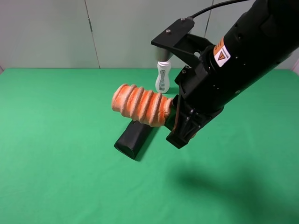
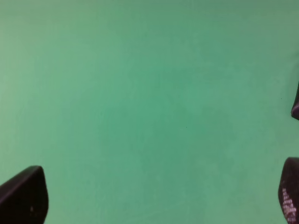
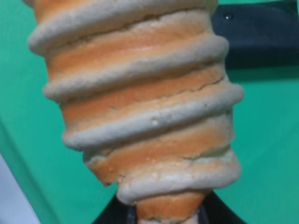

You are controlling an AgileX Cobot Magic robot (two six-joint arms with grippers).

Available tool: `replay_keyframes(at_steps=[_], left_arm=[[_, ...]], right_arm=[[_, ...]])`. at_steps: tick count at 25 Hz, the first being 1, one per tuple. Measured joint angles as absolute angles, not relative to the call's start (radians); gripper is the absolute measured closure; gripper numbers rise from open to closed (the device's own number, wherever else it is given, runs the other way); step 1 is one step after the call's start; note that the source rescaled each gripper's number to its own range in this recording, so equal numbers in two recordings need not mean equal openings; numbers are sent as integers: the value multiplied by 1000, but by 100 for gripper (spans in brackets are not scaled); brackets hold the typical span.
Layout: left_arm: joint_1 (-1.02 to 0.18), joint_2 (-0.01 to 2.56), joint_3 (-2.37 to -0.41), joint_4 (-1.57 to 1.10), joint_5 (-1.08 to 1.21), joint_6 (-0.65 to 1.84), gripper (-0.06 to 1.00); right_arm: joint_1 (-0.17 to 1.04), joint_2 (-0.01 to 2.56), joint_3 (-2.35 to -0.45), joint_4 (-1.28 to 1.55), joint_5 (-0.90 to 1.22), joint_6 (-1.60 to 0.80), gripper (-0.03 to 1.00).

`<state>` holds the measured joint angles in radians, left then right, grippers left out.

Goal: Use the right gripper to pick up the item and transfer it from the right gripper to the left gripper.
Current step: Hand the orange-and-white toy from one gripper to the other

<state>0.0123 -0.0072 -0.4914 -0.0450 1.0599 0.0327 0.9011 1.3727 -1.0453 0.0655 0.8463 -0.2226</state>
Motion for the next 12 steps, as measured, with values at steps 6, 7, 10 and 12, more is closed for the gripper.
replay_keyframes(at_steps=[6,7,10,12], left_arm=[[12,-7,-491,-45,1060,33,-4],[12,-7,-491,-45,1060,33,-4],[12,-7,-491,-45,1060,33,-4],[12,-7,-491,-45,1060,33,-4]], right_arm=[[901,1373,-1045,66,844,-223,95],[901,1373,-1045,66,841,-223,95],[901,1373,-1045,66,837,-223,95],[901,1373,-1045,66,835,-223,95]])
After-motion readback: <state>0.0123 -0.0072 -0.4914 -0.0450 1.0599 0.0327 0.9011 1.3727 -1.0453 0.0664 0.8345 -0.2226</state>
